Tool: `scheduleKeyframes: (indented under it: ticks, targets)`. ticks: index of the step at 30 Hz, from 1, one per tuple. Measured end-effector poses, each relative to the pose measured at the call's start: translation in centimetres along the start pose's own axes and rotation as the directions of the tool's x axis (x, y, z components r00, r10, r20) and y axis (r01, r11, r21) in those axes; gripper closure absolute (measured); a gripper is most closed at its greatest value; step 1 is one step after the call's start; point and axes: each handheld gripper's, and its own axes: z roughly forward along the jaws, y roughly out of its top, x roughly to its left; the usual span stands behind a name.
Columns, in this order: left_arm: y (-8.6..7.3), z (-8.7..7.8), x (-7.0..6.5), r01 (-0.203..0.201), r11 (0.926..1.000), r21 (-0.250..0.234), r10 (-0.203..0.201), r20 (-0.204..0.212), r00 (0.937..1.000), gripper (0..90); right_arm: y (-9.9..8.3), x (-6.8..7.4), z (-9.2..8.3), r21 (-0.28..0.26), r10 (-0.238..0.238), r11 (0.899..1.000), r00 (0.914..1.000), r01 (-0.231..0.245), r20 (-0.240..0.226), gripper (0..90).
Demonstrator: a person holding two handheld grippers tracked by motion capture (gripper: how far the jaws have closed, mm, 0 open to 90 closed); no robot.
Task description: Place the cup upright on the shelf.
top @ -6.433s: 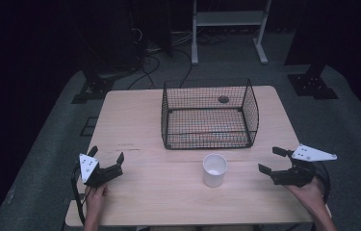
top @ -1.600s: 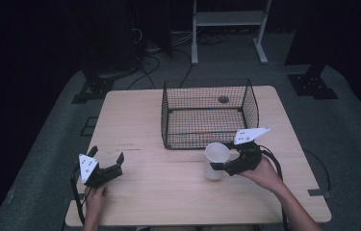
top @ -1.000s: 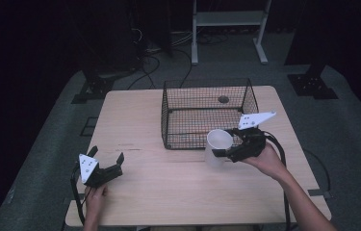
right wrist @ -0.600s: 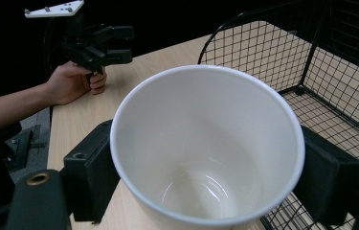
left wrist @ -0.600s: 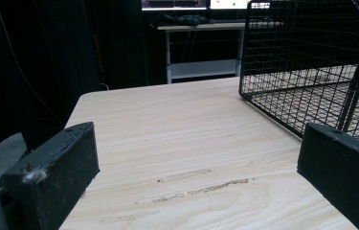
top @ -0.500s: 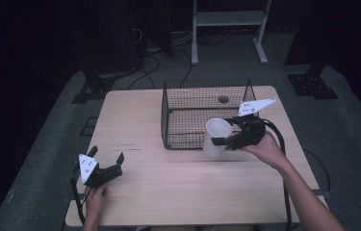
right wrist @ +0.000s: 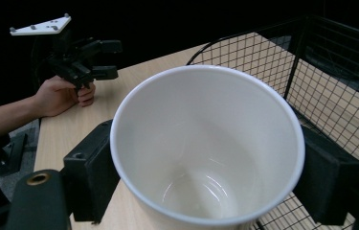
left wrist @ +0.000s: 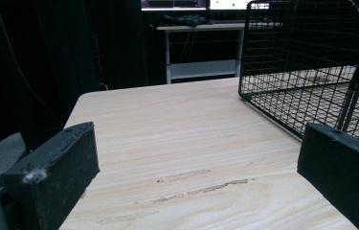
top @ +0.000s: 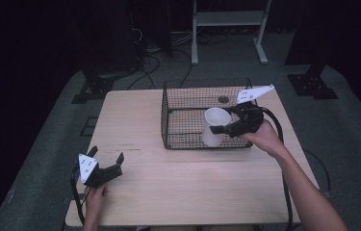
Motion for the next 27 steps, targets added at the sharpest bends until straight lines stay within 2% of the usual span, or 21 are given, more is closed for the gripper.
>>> scheduleKeyframes:
  ticks: [9,27]
  targets:
    - [0.0,0.0,0.0,0.001,1.0000,0.000,-0.001,-0.001,1.0000,0.0,1.1,-1.2,0.5,0.007,0.005,1.000,0.9999,-0.005,0.009,19.4]
    - [0.0,0.0,0.0,0.001,1.0000,0.002,-0.001,0.001,1.0000,0.0,1.9,-3.0,1.4,0.023,0.022,0.999,0.9992,-0.023,0.032,19.3]
